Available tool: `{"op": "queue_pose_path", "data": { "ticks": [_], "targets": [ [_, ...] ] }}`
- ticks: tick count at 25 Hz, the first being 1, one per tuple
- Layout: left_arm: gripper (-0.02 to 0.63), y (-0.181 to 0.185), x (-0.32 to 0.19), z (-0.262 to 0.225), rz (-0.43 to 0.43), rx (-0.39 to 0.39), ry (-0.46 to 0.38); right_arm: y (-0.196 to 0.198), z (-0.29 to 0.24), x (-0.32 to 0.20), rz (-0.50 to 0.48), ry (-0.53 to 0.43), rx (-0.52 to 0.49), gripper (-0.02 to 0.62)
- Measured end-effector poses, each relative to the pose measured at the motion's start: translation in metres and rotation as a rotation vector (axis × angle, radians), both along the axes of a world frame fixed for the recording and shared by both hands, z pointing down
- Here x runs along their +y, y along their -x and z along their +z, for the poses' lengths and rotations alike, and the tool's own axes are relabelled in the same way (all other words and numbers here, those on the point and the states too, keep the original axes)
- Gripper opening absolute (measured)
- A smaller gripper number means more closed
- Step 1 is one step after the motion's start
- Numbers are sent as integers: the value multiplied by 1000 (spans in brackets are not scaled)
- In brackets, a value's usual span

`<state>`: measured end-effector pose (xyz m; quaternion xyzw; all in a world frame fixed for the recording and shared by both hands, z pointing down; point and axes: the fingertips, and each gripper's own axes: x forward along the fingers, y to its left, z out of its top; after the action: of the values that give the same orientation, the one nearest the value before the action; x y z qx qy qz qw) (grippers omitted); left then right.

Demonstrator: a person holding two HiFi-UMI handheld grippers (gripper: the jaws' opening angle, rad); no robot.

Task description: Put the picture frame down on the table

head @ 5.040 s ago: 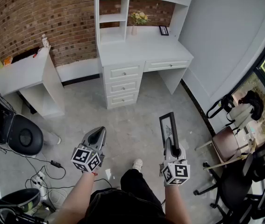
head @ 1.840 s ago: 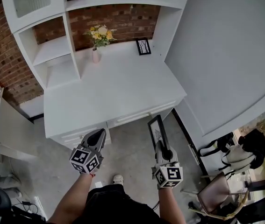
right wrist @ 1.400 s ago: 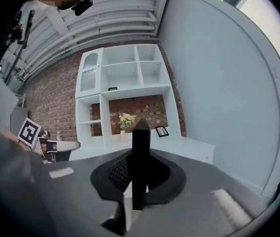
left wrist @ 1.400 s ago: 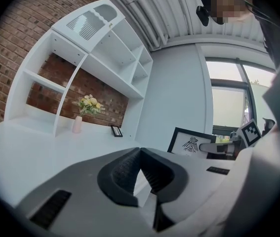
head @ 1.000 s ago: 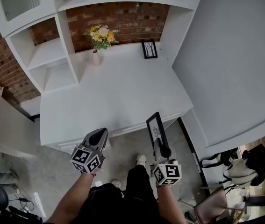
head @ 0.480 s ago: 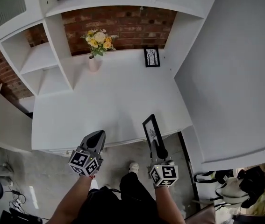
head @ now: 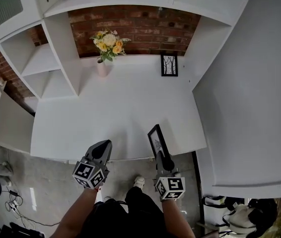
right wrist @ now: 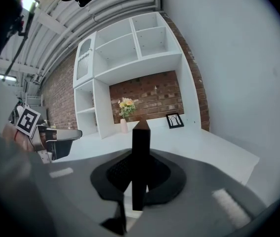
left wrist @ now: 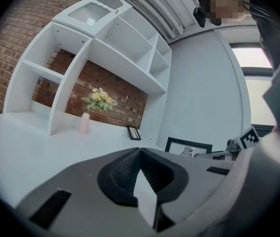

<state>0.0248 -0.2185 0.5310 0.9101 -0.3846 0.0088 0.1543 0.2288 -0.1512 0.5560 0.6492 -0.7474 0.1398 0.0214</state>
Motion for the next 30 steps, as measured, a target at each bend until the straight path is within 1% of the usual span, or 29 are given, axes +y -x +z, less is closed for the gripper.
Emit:
{"op": "queue_pose_path", "data": {
  "ticks": [10, 17, 21, 25, 30],
  "targets": [
    [0, -12, -18, 6, -75, -20, 20, -14, 13, -40, -78, 21, -7, 26],
    [2, -20, -28, 2, -127, -30, 12, -10, 15, -63, -175, 21, 10, 26],
    [2, -23, -26, 2, -129, -47, 7, -10, 16, -73, -200, 18, 8, 26],
    [2, -21, -27, 4, -139, -61, 14, -8, 22, -80, -220, 38, 2, 26],
    [2, -16, -34, 10, -122, -89, 25, 4, 28, -88, -238, 53, -2, 26]
  ]
}}
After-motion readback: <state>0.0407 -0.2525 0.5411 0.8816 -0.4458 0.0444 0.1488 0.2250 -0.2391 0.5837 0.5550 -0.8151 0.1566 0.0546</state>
